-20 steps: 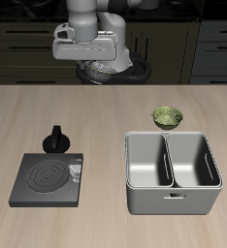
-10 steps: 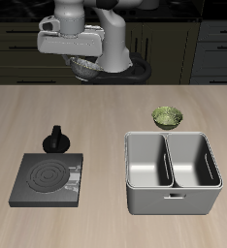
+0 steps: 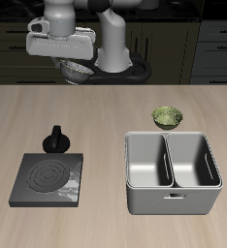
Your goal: Place the black bowl on the flat stove and turn on the flat stove
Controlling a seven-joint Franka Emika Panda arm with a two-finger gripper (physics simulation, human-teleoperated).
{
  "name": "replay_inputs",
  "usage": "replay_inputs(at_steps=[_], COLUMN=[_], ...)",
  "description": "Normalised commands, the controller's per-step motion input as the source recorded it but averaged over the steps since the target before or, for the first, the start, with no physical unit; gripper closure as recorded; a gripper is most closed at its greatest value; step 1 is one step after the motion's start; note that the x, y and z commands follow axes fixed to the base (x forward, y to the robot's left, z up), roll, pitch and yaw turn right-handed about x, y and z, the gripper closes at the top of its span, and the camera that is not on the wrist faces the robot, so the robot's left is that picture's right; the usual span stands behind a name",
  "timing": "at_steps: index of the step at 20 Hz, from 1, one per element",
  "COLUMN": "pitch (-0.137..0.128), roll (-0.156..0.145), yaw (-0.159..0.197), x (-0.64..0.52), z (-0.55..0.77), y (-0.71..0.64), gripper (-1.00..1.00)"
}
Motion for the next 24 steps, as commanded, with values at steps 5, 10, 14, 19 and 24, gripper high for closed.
replay_inputs(at_steps=[5,10,14,19,24], pitch=[-0.002,0.04,0.023,0.018,0.008], roll=[0.054,-0.035,0.037,0.002,-0.007], yaw=[0.02,0.016,0.012,0.013,-0.016], x=[0.37,0.37,0.48,0.38,0.4], z=[0.05,-0.09,-0.04,-0.07,-0.09], y=[-0.07,-0.08,-0.14,-0.09,-0.14], gripper=[1.0,1.0,1.0,1.0,1.0])
